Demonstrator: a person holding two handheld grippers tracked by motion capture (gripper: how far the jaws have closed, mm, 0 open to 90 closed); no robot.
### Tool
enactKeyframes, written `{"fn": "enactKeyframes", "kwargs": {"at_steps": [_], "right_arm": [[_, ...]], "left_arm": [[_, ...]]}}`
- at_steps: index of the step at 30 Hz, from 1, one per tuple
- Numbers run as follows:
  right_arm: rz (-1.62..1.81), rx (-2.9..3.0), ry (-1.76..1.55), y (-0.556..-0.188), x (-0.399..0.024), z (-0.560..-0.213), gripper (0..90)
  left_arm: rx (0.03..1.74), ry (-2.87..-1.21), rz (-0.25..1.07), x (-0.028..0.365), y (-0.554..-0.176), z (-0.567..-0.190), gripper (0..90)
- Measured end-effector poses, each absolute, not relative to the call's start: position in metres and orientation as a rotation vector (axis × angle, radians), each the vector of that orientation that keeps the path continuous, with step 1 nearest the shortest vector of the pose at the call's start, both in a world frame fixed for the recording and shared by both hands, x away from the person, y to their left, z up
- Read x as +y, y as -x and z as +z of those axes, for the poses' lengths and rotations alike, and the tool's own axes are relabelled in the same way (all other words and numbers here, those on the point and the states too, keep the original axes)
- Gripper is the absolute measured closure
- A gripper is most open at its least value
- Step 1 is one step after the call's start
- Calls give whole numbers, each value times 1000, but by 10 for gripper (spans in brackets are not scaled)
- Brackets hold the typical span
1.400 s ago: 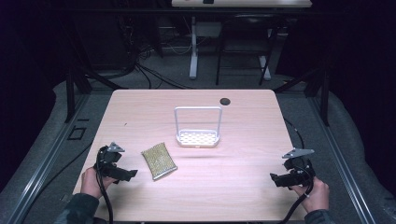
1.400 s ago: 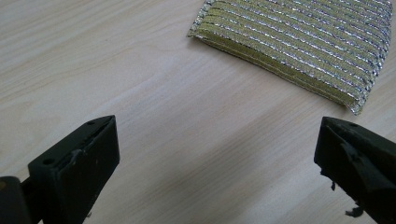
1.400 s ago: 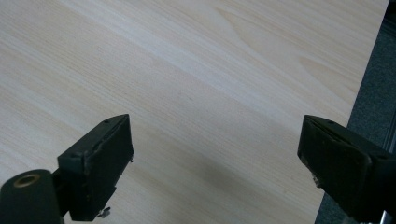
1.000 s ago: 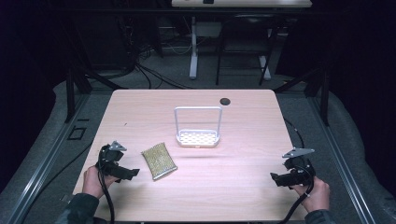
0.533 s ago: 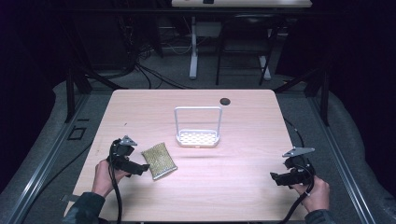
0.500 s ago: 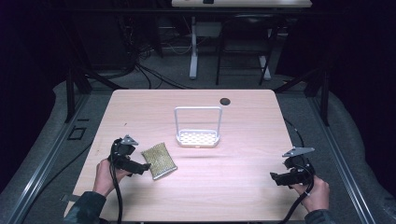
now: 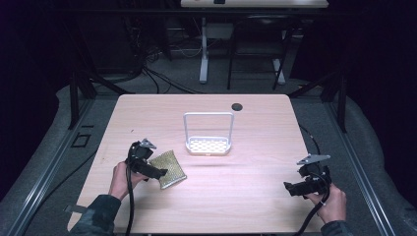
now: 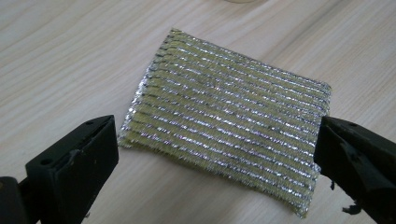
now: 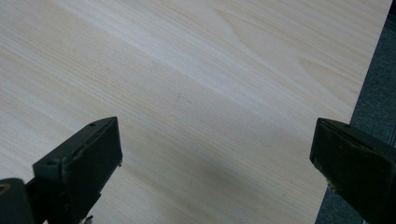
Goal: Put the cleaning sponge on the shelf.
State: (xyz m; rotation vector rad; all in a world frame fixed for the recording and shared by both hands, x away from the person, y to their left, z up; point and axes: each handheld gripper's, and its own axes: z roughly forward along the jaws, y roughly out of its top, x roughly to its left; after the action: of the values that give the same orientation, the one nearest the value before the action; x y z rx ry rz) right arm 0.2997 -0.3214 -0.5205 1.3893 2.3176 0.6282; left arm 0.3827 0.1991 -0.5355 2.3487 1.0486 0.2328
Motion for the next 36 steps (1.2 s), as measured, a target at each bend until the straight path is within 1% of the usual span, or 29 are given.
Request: {"fn": "enactKeyframes", "kwargs": {"at_steps": [3, 7, 11, 15, 18, 19, 22, 23, 24, 25, 26, 27, 28, 30, 31, 36], "right_arm": [[634, 2316, -1387, -300, -322, -521, 11], [649, 2312, -1390, -299, -321, -520, 11], [647, 2318, -1390, -299, -322, -520, 11], [649, 2317, -1388, -299, -321, -520, 11], [649, 2316, -1389, -299, -321, -520, 11], [649, 2315, -1390, -299, -321, -520, 12], [649, 2315, -1390, -299, -322, -520, 13], [645, 2317, -1392, -299, -322, -520, 14], [648, 2314, -1392, -299, -322, -520, 15], [652, 2312, -1392, -298, -322, -519, 16], [652, 2312, -1392, -298, -322, -519, 16], [656, 2308, -1389, -298, -322, -518, 19], [655, 2308, -1389, -298, -322, -518, 21], [651, 2308, -1392, -298, -322, -518, 25], [656, 2307, -1389, -298, -322, -518, 27], [661, 2304, -1392, -297, -321, -517, 31]], "left_arm": [[1028, -2365, 228, 189, -385, -537, 8], [1002, -2395, 215, 179, -387, -542, 41], [999, -2429, 201, 176, -386, -549, 155], [1019, -2427, 242, 175, -384, -551, 218], [1029, -2414, 287, 173, -380, -554, 236], [1037, -2407, 300, 173, -379, -554, 286], [1050, -2401, 304, 173, -378, -555, 348], [1056, -2395, 309, 173, -378, -555, 348], [1058, -2395, 325, 172, -377, -555, 374], [1059, -2393, 328, 172, -376, -555, 423], [1068, -2390, 334, 172, -375, -555, 423], [1066, -2386, 331, 172, -375, -555, 469], [1066, -2386, 331, 172, -375, -555, 490], [1070, -2384, 335, 172, -374, -555, 505], [1078, -2378, 343, 172, -374, -555, 548], [1090, -2358, 357, 173, -374, -555, 664]]}}
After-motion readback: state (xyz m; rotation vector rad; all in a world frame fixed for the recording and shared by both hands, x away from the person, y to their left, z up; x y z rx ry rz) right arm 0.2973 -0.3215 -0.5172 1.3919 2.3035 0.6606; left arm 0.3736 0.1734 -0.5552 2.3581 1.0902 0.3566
